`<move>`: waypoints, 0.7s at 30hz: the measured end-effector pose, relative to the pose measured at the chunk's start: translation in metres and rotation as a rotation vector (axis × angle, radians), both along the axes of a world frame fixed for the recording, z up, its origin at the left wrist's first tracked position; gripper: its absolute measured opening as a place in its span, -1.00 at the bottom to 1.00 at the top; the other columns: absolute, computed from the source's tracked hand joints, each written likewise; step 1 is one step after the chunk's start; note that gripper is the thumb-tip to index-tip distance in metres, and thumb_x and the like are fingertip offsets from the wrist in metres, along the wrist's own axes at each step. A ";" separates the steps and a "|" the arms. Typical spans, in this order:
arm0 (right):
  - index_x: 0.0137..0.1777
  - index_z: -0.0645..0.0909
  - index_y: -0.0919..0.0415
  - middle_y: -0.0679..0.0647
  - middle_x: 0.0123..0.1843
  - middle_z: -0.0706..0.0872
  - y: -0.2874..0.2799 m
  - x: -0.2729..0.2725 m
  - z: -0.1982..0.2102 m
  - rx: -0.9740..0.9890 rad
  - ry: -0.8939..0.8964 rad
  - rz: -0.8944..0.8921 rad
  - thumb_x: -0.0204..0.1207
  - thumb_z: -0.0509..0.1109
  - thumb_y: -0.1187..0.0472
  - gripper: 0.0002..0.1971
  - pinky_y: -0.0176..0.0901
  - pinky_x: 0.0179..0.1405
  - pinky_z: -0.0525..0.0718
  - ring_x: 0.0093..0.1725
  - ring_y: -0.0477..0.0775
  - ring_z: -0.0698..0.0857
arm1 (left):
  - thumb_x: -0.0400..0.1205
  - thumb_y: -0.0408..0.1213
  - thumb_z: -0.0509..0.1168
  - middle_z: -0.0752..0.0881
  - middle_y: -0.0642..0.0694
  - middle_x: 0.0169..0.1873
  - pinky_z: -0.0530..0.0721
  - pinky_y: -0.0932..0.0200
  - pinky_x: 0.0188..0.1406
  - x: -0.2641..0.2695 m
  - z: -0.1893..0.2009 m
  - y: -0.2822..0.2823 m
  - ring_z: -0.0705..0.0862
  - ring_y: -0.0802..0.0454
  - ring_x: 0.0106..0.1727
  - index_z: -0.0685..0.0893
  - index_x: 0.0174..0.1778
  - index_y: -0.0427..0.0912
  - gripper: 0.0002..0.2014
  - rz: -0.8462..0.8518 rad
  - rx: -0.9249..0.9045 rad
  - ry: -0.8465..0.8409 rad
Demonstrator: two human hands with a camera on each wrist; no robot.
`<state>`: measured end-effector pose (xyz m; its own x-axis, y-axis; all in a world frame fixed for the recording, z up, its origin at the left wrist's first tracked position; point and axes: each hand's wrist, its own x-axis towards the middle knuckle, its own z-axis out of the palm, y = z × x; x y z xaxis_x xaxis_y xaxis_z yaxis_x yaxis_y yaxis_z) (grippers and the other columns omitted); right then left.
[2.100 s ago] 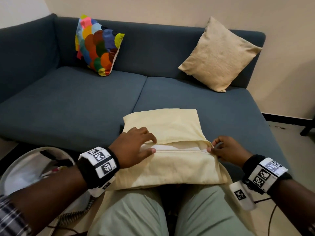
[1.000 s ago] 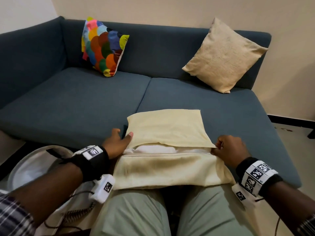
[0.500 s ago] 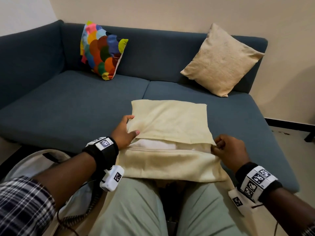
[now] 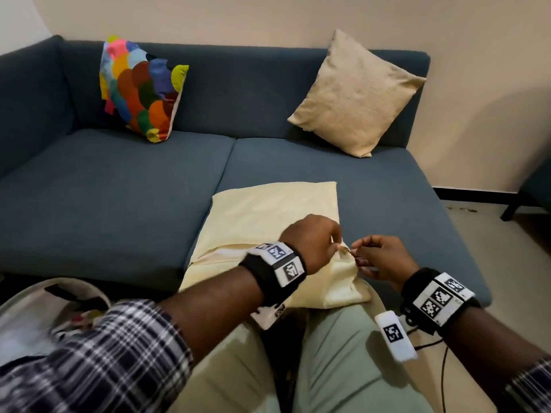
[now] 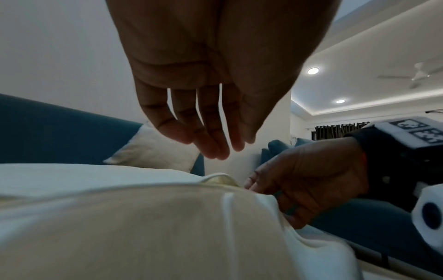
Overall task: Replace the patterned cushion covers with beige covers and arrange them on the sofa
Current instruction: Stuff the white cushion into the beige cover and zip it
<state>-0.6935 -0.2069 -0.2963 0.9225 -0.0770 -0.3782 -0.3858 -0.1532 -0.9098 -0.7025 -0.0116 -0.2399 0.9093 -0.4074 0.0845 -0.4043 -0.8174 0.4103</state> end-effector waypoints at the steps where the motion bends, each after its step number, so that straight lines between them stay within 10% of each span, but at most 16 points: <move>1: -0.06 0.67 0.30 0.22 -0.23 0.69 -0.002 -0.001 0.000 0.002 0.001 0.006 0.60 0.43 0.45 -0.93 -0.23 -0.43 0.61 -0.31 0.05 0.63 | 0.64 -0.18 0.36 0.76 -0.04 0.04 0.69 0.03 0.06 0.004 -0.003 -0.015 0.71 -0.12 0.12 0.78 0.06 0.02 -0.87 0.006 0.021 0.001; 13: 0.00 0.73 0.43 0.22 -0.20 0.78 0.002 -0.002 -0.017 0.026 -0.027 0.012 0.45 0.60 0.43 -0.83 -0.28 -0.49 0.69 -0.40 -0.05 0.72 | 0.67 -0.35 0.26 0.71 -0.13 0.13 0.67 -0.02 0.04 0.032 -0.043 -0.035 0.67 -0.21 0.17 0.70 0.16 -0.04 -0.78 0.075 0.164 -0.050; 21: 0.13 0.70 0.46 0.25 -0.12 0.79 -0.002 -0.005 -0.018 0.051 -0.044 0.061 0.35 0.56 0.65 -0.65 -0.01 -0.17 0.81 -0.14 0.12 0.78 | 0.62 -0.35 0.36 0.84 -0.09 -0.07 0.75 0.04 -0.01 0.043 -0.053 -0.038 0.78 -0.16 -0.03 0.83 -0.09 -0.01 -0.83 0.220 -0.046 0.115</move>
<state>-0.6989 -0.2093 -0.3143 0.9408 -0.0022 -0.3389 -0.3363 -0.1281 -0.9330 -0.6597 -0.0497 -0.2926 0.9804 -0.1965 -0.0105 -0.1672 -0.8599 0.4823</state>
